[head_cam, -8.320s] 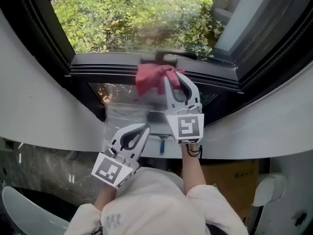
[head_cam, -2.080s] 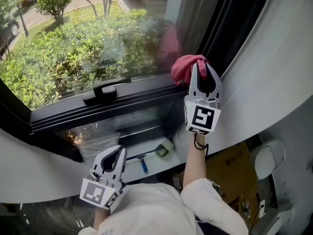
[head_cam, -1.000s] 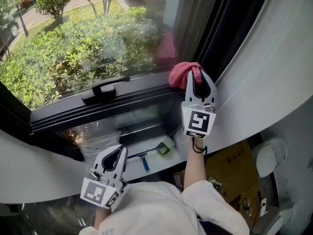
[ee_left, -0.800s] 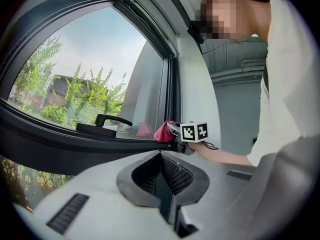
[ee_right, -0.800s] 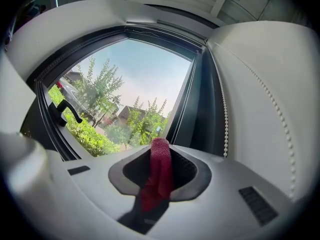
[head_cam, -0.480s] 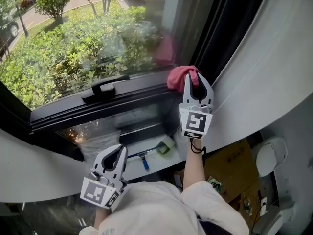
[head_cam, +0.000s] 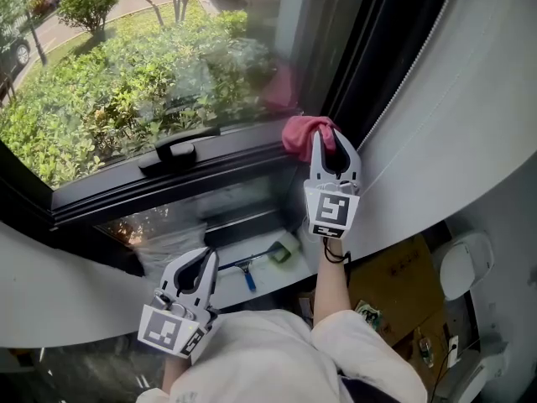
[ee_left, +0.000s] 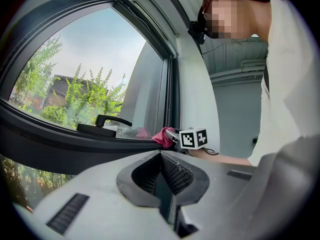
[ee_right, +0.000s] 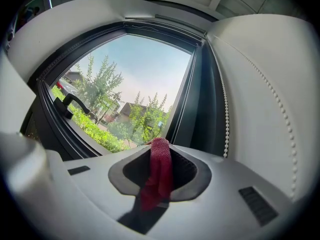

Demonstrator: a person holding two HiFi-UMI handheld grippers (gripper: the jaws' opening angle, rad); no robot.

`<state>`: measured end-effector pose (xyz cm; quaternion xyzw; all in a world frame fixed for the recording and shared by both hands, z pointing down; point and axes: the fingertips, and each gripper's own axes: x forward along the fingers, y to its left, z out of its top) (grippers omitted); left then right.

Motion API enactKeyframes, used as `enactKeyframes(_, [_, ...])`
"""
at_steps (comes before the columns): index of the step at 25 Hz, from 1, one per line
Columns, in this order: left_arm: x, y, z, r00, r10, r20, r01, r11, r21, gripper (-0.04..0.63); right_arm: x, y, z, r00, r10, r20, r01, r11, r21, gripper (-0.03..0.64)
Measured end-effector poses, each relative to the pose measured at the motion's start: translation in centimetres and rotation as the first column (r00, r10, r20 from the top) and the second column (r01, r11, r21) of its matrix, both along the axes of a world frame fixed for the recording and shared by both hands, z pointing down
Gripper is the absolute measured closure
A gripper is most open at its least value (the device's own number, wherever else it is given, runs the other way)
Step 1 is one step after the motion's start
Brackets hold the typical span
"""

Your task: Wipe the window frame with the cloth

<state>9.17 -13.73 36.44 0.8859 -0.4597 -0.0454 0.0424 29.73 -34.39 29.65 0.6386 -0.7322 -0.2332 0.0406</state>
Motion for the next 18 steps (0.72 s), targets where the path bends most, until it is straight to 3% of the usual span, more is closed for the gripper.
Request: enactKeyframes(18, [-0.3, 1.3, -0.4, 1.0, 0.0, -0.006, 0.0, 1.0, 0.02, 0.584, 0.2, -0.1, 2.6, 0.999, 0.01, 0.031, -0.008, 0.998, -0.065, 0.525])
